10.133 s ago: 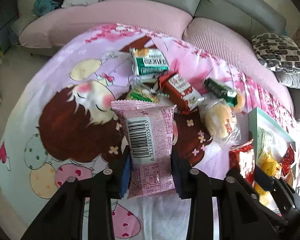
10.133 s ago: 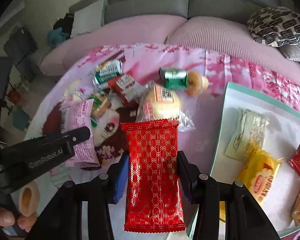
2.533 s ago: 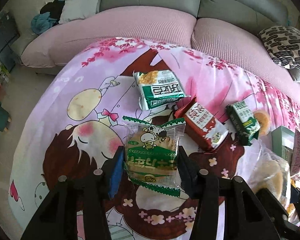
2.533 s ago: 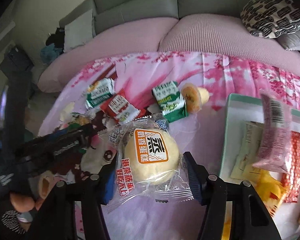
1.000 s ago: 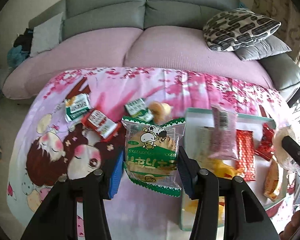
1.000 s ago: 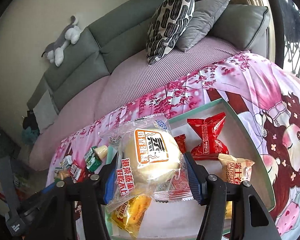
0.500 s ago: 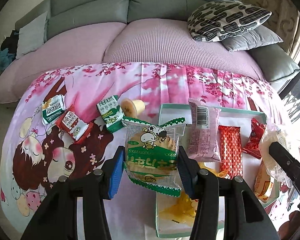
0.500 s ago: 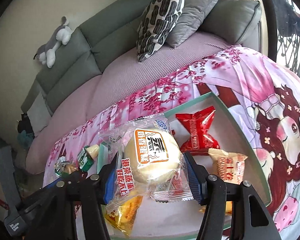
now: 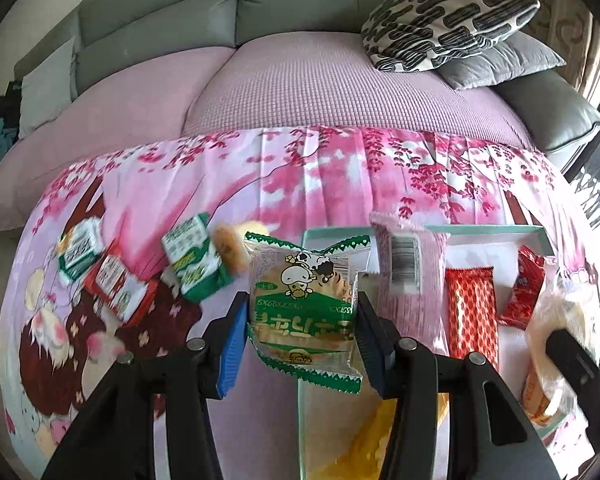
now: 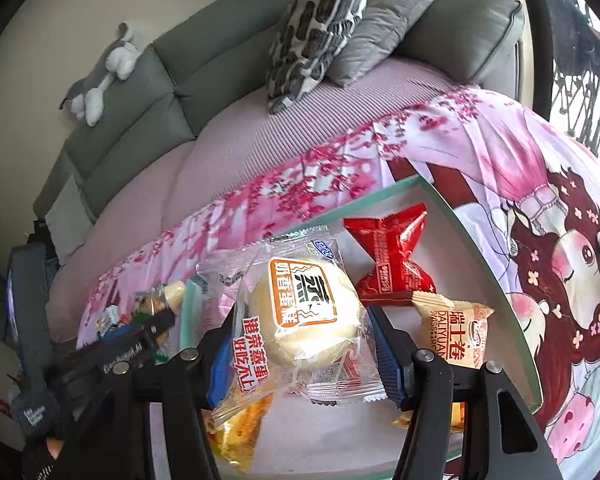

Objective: Organize snacks
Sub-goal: 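Lift both packs and carry them over the tray, then lower both packs into the tray and open both grippers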

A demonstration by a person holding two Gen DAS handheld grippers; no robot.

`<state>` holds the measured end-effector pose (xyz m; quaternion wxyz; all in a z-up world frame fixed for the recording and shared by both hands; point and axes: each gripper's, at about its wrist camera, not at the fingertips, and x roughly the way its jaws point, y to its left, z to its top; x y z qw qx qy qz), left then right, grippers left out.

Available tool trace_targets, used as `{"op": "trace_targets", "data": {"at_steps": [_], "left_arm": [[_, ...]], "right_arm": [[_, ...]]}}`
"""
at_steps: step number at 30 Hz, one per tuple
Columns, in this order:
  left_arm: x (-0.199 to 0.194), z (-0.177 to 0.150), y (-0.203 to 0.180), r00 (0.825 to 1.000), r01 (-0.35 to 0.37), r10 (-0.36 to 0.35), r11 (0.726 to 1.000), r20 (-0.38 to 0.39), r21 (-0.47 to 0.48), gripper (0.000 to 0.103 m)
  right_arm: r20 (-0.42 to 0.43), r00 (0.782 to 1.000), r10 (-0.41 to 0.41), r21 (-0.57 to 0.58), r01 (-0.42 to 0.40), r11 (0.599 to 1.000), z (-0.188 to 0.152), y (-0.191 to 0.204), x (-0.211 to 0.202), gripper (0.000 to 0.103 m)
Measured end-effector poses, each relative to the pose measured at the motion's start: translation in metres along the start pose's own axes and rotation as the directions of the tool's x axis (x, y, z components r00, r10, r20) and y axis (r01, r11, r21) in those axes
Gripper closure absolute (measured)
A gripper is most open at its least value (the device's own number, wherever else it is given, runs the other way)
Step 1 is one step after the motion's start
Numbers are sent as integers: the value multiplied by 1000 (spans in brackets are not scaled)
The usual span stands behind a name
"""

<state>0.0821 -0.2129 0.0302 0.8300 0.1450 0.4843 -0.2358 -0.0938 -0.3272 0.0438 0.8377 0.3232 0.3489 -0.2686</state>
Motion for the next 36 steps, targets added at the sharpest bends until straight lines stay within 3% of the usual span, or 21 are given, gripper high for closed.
{"op": "trace_targets", "data": {"at_steps": [8,17,21,25,36], "left_arm": [[27,1,-3,999,29,-29,1000,-37,-7,51],[31,0,-18,999,39,-40,999,1,33,51],[35,-4,-22,992,126,-125,992,-27,10,51],[39,-10,-30,994,107,-106,993,-16,42,51],[37,-15,-37,984,176,-175,983,-35,56,51]], "right_arm": [[-43,999,-28,-23,27,999,-3,1,19,41],[-51,995,-82,-16,81,997,1,-12,27,41],[-58,993,-100,-12,99,995,2,-15,30,41],[-65,992,-109,-20,107,994,2,-16,33,41],[-100,986,-135,-43,132,990,-1,-13,46,39]]}}
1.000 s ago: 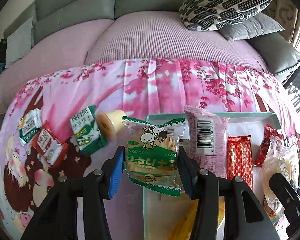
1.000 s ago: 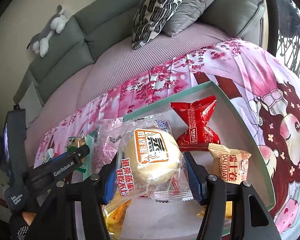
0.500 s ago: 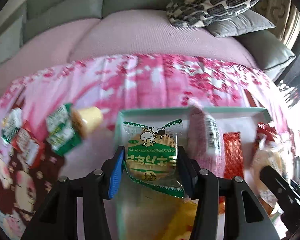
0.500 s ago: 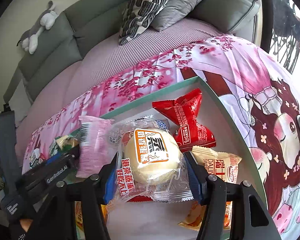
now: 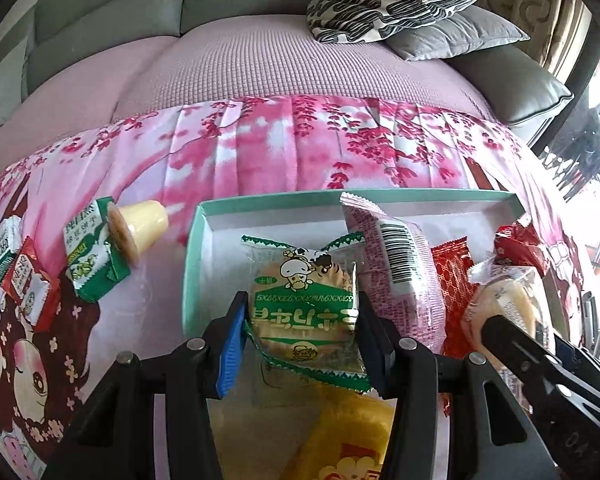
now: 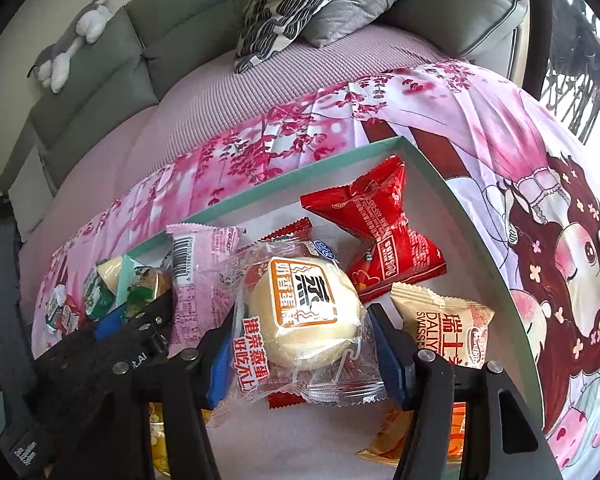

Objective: Organize snacks
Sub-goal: 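Lower both packs into the tray and open both grippers, then move both tools away from the tray toward the remaining snacks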

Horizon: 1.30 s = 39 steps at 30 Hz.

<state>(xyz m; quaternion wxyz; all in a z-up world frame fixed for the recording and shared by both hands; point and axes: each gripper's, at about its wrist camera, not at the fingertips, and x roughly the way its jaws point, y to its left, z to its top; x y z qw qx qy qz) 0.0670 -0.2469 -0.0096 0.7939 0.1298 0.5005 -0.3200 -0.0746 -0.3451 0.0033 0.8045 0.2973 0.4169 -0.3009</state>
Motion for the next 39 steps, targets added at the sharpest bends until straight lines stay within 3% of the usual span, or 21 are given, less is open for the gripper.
{"op": "trace_targets", "data": {"at_steps": [6,9,13,16,18,25,28,39], "left_arm": [[-1,0,-5,1000,9,-8,1000,-14,4,50],[-3,-1,-2,999,8,-9,1000,-35,-14,39],[-8,-2,1,999,6,-7,1000,-47,-27,39],[-15,-3,2,999,-19,17,999,-50,-27,37],[-19,-3,5,998,-43,41,998,-54,-34,30],[-38,-2,16,994,-105,104,993,-16,-49,25],[-44,-2,23,989,-146,145,987,-10,-62,18],[-51,-11,59,974,-225,227,960,-7,-169,10]], "right_arm": [[0,1000,-9,-4,9,1000,1,0,1,39],[2,1000,-16,-12,16,1000,2,1,1,38],[13,1000,-12,-22,12,1000,3,3,-2,32],[14,1000,-13,-38,13,999,3,6,-3,31],[19,1000,-14,-47,15,999,3,7,-5,31],[21,1000,-6,-82,8,997,0,14,-8,29],[28,1000,6,-89,-3,996,-1,16,-10,15],[52,999,12,-103,-6,995,-2,22,-13,0]]}}
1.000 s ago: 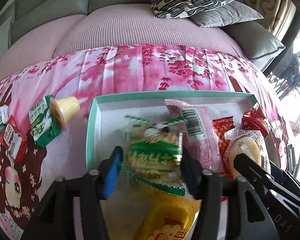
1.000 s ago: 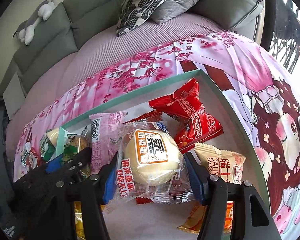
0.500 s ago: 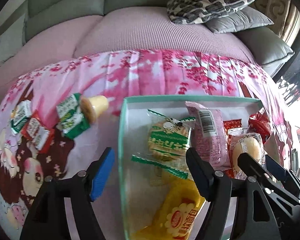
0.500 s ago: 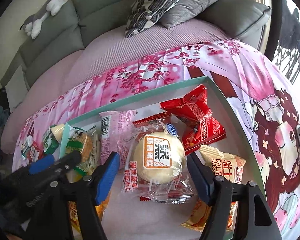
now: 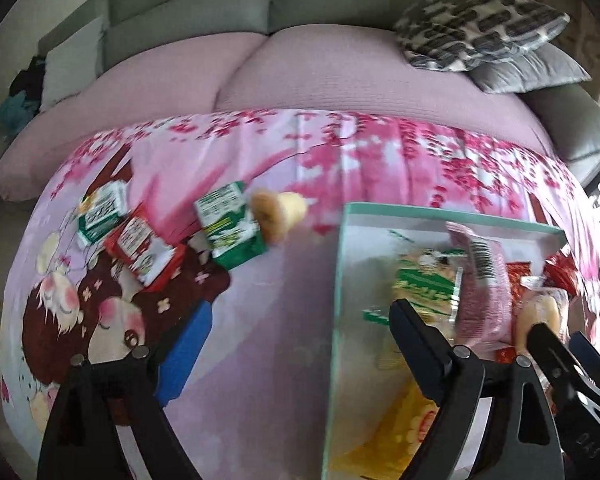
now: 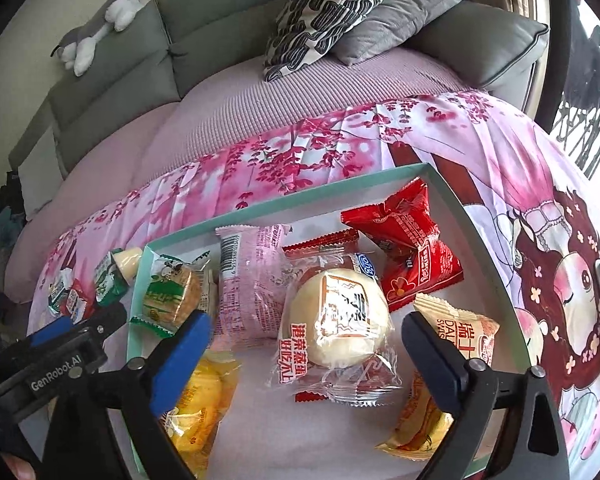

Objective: Organize snacks
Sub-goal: 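Move both tools away from the tray toward the remaining snacks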

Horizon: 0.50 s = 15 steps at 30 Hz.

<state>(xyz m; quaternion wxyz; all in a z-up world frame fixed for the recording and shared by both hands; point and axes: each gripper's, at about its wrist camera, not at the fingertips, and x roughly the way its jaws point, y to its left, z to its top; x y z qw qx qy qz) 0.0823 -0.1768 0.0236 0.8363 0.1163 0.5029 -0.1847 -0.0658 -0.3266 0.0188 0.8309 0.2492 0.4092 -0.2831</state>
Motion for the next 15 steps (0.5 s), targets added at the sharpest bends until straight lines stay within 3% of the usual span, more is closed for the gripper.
{"op": "trace_targets", "data": {"at_steps": [15], "left_arm": [[-4,-18,75,998,-57,62,987,25,-149,9]], "right_arm": [[43,998,41,-40,-39,998,-1,28,-9,0]]}}
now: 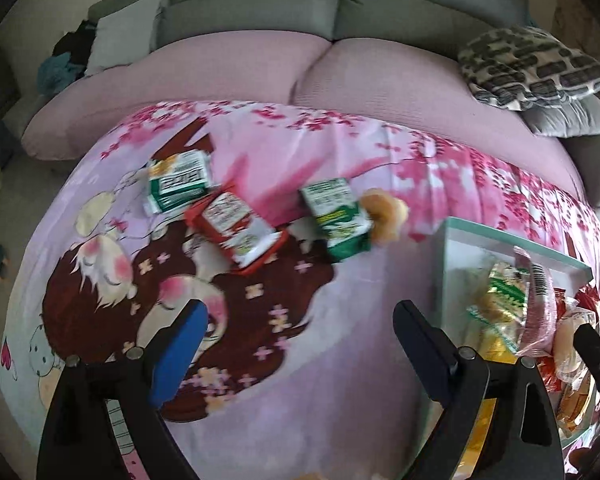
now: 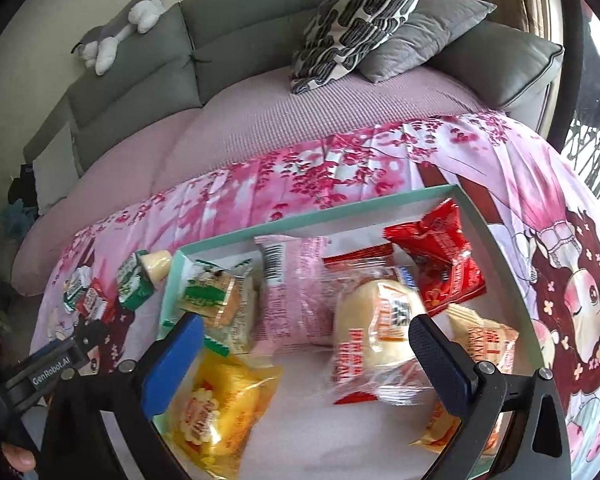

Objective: Organize snacks
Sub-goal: 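Move both tools away from the tray toward the remaining snacks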

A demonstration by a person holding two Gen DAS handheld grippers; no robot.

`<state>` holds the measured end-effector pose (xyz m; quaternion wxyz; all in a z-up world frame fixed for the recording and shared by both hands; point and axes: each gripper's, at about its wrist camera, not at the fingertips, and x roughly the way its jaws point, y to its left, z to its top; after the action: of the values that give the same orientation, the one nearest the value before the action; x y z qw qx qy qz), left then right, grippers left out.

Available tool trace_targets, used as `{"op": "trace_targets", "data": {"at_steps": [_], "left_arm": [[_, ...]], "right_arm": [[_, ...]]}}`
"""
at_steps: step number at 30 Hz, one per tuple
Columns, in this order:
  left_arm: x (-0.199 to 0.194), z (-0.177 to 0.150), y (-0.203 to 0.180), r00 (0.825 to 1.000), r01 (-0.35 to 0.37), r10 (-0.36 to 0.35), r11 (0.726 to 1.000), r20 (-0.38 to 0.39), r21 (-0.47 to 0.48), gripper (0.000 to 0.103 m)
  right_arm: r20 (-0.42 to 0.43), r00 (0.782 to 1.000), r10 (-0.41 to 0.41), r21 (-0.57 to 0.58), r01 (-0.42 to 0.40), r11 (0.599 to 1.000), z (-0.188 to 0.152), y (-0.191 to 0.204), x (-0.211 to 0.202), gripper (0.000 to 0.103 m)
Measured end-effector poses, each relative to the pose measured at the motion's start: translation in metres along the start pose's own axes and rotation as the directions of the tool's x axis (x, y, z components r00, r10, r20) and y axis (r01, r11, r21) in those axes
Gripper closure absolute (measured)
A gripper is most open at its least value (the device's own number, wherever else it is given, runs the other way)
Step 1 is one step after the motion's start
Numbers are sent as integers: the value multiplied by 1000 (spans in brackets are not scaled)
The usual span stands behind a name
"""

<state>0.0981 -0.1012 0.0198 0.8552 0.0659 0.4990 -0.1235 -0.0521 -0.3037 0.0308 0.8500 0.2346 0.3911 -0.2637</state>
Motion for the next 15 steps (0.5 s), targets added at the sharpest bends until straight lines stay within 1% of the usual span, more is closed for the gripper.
{"op": "trace_targets", "data": {"at_steps": [4,7,10,15], "left_arm": [[0,-3,19,1000,-13,13,1000,-9,-27,9],[2,-4,33,998,-50,49,998,-27,-35,9],[1,-1,45,997,-70,69,996,-20,-55,9],[-2,6,66,996,-92,92,992,-8,-82,9]], "right_arm": [[-8,1000,29,-8,-29,1000,-3,13,0,0],[-11,1000,28,-52,-28,998,-5,29,1,0],[-15,999,41,-88,-43,995,-9,46,2,0],[-15,995,96,-144,-97,985,-16,74,3,0]]}}
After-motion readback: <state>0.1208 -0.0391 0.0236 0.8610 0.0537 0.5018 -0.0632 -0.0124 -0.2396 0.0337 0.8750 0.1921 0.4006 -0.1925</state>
